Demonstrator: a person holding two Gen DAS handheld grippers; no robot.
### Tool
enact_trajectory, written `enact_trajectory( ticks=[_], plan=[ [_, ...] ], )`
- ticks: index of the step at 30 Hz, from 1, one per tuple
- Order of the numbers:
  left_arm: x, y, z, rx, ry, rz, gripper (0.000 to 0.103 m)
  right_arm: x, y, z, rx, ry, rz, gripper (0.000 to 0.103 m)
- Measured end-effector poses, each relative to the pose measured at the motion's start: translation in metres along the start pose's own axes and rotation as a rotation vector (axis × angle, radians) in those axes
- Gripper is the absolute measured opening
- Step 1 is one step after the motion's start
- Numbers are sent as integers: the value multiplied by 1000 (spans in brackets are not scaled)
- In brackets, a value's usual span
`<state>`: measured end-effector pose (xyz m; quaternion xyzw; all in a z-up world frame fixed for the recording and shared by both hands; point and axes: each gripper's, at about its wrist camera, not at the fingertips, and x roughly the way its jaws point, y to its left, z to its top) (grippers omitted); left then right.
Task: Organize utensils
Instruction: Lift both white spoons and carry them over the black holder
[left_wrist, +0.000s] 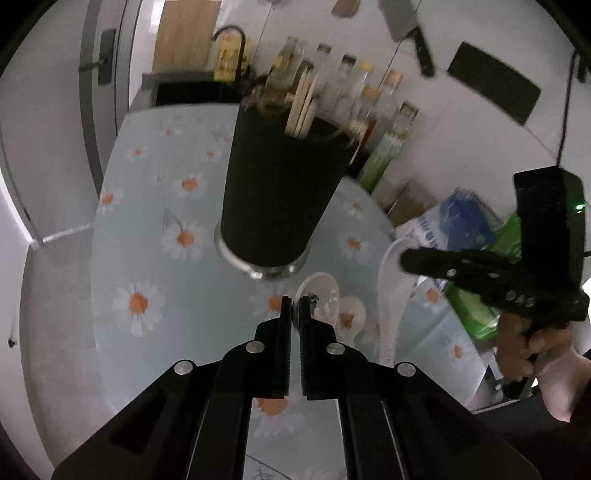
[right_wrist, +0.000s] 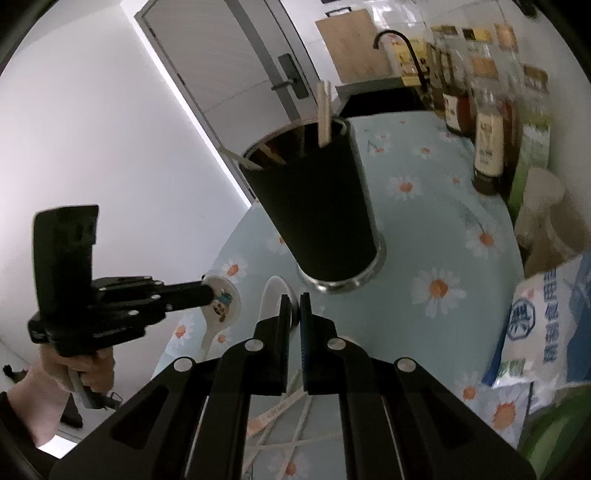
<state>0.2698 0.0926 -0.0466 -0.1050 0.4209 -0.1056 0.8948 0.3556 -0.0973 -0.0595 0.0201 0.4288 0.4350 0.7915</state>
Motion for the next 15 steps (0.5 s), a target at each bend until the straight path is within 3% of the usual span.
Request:
enact_trajectory(
  ticks=[3,15],
  plan=[
    [-16,-4,10,-14,-52,-34,3,-4,6,8,-30,-13,-6,6],
    [-60,-27,56,69,-216,1,3,-39,23,58,-164,-130,-71,6]
  ],
)
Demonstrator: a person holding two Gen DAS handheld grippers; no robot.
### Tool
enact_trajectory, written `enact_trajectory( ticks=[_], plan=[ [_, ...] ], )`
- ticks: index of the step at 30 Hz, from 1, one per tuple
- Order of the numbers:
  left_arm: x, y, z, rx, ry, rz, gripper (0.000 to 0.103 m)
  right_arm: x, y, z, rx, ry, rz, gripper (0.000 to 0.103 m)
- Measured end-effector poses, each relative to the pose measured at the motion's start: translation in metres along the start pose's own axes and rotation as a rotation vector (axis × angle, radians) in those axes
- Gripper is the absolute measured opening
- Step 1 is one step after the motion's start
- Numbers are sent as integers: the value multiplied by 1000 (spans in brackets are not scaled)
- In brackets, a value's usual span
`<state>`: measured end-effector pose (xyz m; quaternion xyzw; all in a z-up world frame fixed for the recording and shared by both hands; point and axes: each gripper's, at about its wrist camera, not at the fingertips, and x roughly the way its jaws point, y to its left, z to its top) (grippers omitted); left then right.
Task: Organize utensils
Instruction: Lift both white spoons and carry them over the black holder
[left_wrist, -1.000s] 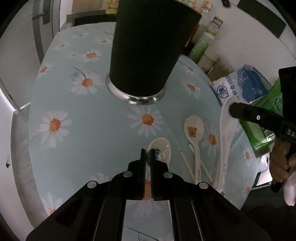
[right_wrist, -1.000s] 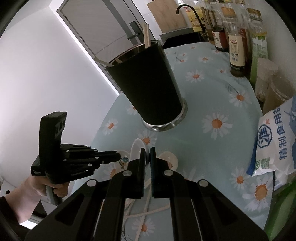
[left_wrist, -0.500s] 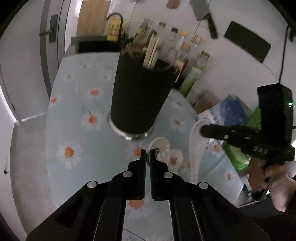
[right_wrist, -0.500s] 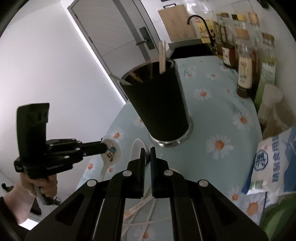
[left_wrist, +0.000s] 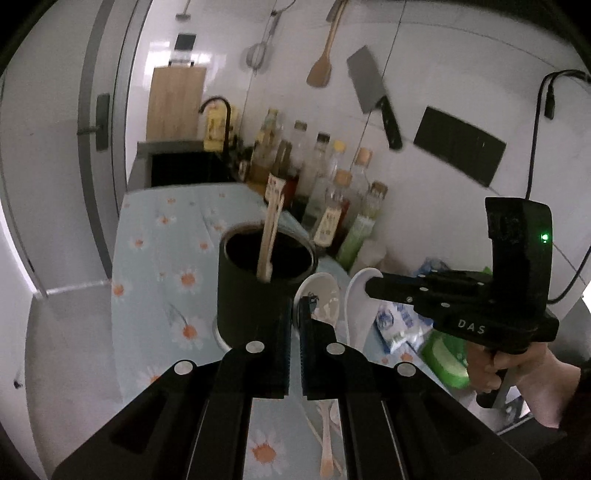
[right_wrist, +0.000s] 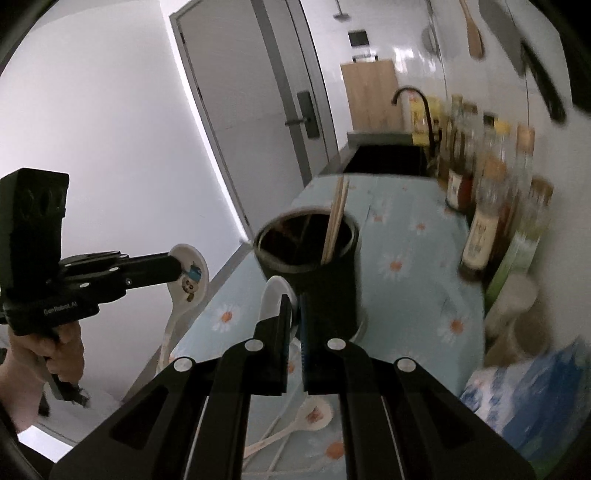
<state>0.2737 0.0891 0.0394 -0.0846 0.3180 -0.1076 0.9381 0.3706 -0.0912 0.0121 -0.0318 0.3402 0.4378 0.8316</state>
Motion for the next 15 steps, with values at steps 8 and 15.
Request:
enact_trajectory(
  ticks=[8,15],
  plan=[
    [-6,1,40,43,-104,34,3,-14,-5,43,-57,-94,-59,6],
    [-8,11,71,15,-203,73,3,-5,-14,77,-55,-135,-101,6]
  ],
)
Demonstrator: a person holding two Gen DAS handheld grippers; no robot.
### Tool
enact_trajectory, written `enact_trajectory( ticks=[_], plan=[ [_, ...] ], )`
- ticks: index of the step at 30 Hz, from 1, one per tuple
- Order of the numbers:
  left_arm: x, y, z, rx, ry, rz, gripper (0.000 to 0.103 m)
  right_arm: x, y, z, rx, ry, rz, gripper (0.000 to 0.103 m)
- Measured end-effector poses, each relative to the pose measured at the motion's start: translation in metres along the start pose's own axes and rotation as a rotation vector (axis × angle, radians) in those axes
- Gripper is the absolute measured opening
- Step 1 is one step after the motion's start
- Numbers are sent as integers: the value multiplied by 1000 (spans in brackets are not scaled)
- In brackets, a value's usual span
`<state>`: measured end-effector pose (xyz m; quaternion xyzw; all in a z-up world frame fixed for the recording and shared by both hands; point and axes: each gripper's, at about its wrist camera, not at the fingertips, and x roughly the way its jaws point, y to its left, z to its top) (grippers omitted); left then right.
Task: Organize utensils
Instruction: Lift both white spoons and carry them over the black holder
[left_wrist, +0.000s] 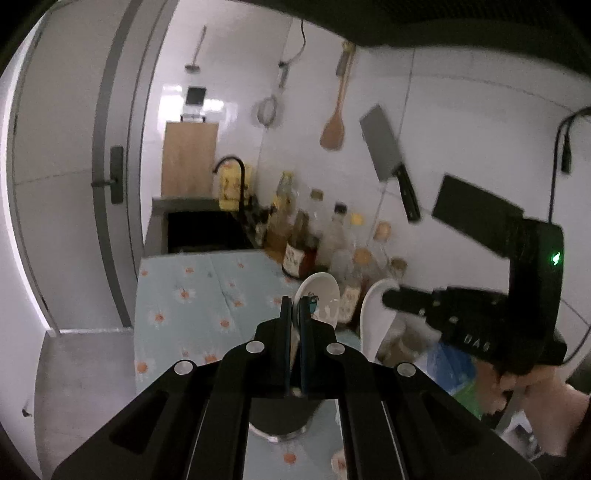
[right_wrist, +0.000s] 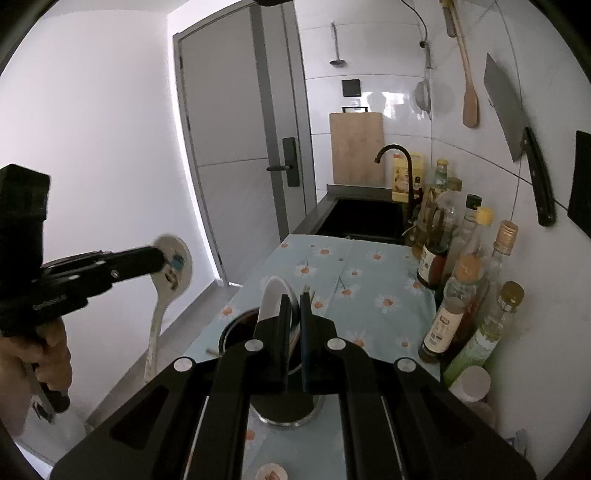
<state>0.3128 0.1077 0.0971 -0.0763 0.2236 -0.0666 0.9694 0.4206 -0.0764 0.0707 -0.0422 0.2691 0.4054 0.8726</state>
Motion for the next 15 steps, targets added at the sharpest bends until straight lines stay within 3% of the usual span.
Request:
enact_trajectory(
  ticks=[9,15],
  plan=[
    [12,9,34,-6,-134,82,3,22,-8,32,-26,-31,-51,6],
    [32,18,42,-15,-169,121,3,32,-12,48,-36,-47,-74,6]
  ],
)
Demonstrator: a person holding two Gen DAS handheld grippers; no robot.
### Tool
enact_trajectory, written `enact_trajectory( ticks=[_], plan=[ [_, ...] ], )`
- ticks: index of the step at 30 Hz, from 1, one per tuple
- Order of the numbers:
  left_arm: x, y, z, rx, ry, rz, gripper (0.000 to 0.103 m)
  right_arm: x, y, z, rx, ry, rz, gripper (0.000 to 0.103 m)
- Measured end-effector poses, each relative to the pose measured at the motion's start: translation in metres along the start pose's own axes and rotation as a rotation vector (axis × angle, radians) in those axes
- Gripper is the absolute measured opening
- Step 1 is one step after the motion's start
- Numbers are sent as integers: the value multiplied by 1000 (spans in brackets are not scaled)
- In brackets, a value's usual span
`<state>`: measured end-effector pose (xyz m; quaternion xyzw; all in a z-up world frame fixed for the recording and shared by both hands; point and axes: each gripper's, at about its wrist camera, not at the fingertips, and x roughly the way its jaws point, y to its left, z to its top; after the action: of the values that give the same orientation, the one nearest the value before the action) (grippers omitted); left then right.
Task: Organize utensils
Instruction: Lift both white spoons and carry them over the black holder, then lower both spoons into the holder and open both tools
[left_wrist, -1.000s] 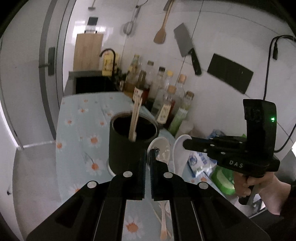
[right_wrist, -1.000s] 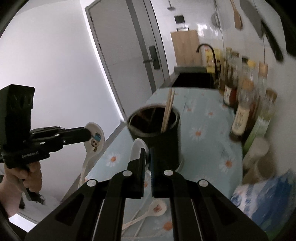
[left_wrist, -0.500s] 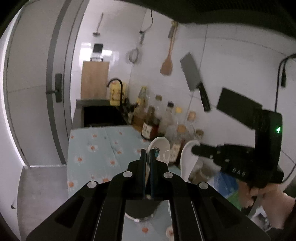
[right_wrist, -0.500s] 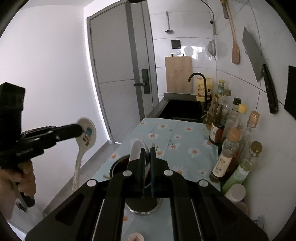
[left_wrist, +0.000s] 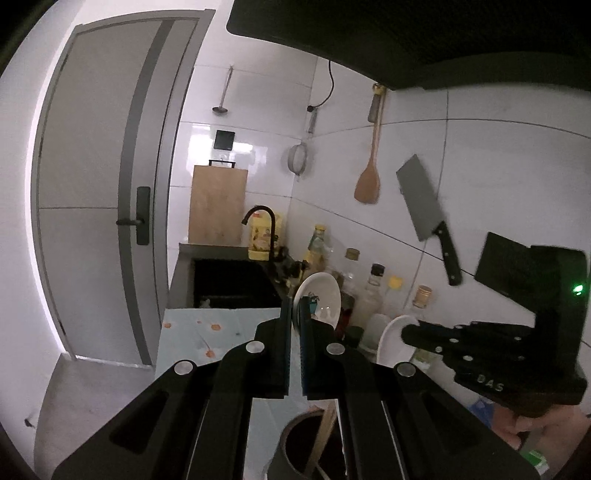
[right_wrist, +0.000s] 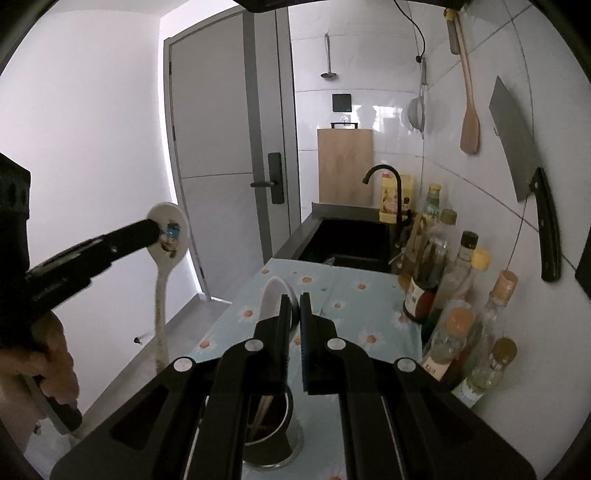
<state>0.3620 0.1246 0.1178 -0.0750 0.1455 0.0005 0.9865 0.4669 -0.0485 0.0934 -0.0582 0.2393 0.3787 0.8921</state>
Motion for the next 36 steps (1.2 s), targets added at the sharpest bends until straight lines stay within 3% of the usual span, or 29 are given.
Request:
enact_trajectory(
  ticks=[9,21,34,36],
  plan=[
    [27,3,-11,11,-8,29,3,21,-3,-5,-18,29,-18,6],
    [46,4,-49,17,25,58,3,43,1,-29,-26,94,-9,6],
    [49,3,-76,10,99,20,6,50,10,-45,-3,139,22,8],
    [49,4,-77,-2,116,6,8,51,8,-46,27,156,41,15]
  ],
)
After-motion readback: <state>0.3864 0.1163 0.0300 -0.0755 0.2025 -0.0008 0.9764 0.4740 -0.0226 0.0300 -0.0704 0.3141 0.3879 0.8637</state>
